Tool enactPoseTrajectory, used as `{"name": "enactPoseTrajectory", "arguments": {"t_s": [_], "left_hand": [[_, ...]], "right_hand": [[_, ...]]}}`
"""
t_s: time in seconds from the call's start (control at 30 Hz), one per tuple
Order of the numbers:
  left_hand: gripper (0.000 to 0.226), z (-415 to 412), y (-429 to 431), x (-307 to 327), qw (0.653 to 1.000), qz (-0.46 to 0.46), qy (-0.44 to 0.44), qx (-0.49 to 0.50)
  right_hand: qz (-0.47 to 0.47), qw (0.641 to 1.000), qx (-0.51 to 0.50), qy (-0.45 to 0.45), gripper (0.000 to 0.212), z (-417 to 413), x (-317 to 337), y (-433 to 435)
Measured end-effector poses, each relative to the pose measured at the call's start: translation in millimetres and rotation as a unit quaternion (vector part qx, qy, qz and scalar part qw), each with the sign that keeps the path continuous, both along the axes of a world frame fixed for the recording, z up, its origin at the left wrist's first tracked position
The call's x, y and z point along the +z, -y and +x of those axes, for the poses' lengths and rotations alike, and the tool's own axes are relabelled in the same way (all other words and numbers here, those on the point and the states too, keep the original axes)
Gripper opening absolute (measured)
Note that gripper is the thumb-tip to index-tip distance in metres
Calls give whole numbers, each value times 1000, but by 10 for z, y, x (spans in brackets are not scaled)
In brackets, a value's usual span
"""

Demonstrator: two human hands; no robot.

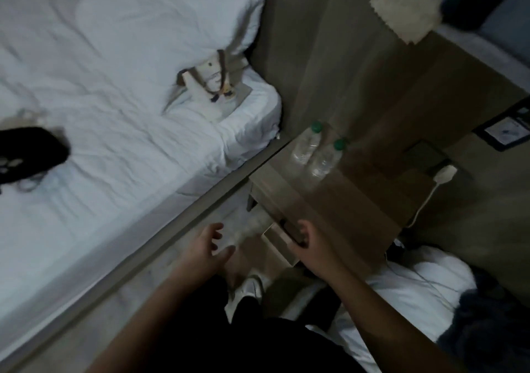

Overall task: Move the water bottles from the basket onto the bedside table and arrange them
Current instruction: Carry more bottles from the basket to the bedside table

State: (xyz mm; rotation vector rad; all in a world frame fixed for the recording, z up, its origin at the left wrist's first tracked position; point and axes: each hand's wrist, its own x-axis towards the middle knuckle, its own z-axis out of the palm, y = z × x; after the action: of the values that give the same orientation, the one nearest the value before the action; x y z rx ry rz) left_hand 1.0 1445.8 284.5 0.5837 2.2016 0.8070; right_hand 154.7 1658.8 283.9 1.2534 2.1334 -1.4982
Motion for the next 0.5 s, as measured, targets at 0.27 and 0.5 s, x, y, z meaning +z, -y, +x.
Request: {"name": "enactPoseTrajectory", "arguments": {"t_s": [0.27, 0.5], "left_hand": [[51, 198, 1176, 66, 988, 5, -32, 152], [47, 374, 2656, 141, 962, 28, -55, 266]], "right_hand": [[60, 977, 203, 18, 62, -537, 105, 716], [99, 949, 299, -6, 60, -951, 74, 2123]]}}
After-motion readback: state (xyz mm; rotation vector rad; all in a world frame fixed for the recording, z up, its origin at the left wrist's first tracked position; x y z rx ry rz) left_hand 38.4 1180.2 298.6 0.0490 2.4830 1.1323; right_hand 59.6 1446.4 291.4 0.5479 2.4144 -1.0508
